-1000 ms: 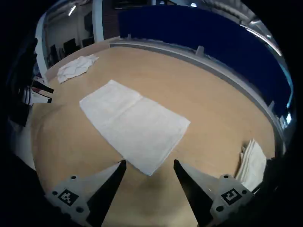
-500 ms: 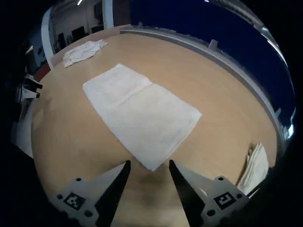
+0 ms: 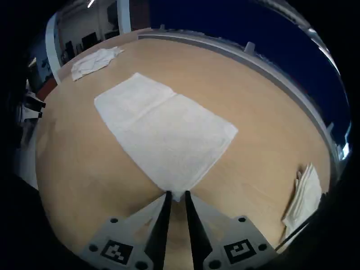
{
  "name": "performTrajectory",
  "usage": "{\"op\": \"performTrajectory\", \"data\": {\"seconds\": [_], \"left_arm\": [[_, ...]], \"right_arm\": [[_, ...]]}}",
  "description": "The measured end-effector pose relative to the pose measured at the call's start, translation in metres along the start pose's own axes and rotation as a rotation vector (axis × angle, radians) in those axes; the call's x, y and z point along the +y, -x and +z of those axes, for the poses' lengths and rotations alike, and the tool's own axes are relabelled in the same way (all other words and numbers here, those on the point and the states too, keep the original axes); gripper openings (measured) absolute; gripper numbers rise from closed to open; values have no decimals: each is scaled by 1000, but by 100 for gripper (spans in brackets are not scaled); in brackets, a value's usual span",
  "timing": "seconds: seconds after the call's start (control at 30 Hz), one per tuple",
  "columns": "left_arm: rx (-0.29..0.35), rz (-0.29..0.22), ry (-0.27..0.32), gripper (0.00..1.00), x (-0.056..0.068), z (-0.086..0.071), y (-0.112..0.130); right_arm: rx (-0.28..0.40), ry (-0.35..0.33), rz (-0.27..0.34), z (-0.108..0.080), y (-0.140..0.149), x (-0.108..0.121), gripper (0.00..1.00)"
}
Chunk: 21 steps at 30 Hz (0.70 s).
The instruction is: Fold towel
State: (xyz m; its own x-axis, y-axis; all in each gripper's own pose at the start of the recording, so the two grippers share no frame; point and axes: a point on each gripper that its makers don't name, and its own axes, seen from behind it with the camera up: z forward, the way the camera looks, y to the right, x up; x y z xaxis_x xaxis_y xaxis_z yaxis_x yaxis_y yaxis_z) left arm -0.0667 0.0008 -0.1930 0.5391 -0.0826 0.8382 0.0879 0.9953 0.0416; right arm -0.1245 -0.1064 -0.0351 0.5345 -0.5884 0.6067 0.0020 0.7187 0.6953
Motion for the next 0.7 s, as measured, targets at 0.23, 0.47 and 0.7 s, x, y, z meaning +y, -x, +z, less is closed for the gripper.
{"op": "performTrajectory", "data": {"seconds": [0.23, 0.47, 0.7], "left_arm": [[0, -5, 5, 96, 2, 0, 0], [3, -2, 8, 96, 5, -2, -1], [11, -9, 7, 96, 3, -3, -3]], "right_arm": [[3, 11, -4, 0, 1, 2, 8], [21, 11, 2, -4, -7, 3, 7], [71, 23, -23, -24, -35, 3, 6]]}}
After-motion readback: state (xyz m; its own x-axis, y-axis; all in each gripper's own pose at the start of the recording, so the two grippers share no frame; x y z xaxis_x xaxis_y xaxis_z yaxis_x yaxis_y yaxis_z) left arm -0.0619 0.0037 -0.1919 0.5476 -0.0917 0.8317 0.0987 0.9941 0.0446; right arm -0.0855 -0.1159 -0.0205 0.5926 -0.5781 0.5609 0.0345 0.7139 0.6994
